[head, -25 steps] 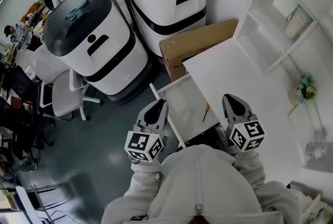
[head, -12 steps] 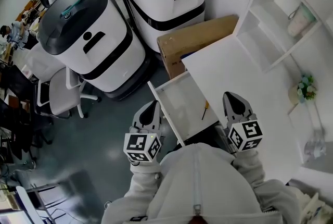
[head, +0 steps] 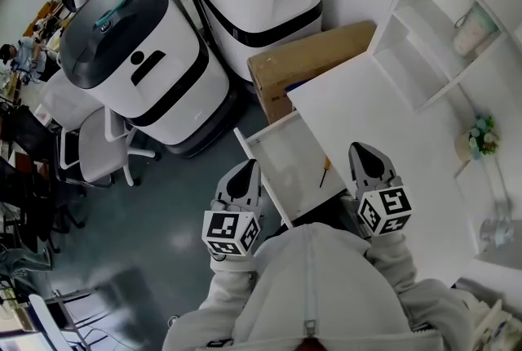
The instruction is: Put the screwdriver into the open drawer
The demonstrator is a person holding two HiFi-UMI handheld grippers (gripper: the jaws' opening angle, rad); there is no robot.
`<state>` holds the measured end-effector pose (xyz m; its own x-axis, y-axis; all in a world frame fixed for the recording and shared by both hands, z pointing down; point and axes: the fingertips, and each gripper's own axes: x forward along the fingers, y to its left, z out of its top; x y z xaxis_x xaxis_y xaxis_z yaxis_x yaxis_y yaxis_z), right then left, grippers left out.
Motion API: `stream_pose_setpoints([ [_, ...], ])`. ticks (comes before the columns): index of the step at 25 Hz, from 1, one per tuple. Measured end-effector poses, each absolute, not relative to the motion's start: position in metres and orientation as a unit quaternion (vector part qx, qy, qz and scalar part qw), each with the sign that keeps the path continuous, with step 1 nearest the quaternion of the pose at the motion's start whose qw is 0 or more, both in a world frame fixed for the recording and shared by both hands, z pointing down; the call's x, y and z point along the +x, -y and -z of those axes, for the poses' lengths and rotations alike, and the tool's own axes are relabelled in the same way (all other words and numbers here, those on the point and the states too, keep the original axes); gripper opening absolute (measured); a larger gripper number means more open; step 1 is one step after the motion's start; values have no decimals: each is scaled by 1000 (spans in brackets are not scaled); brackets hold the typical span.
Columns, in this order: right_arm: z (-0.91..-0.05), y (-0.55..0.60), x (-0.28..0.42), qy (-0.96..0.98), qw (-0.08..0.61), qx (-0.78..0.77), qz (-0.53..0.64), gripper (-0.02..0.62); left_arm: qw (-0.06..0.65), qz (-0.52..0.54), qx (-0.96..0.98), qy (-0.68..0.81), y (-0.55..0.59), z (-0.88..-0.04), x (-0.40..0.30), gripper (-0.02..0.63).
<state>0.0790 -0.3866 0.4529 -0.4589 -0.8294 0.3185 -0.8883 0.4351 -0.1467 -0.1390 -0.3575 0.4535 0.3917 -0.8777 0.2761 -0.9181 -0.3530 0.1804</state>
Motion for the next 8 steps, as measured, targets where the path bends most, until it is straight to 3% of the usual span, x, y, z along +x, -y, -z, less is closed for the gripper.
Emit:
stream_pose_setpoints([
  [8,-457,390,81,838,107,513,-152,32,152,-76,814,555,363,-459,-136,15],
])
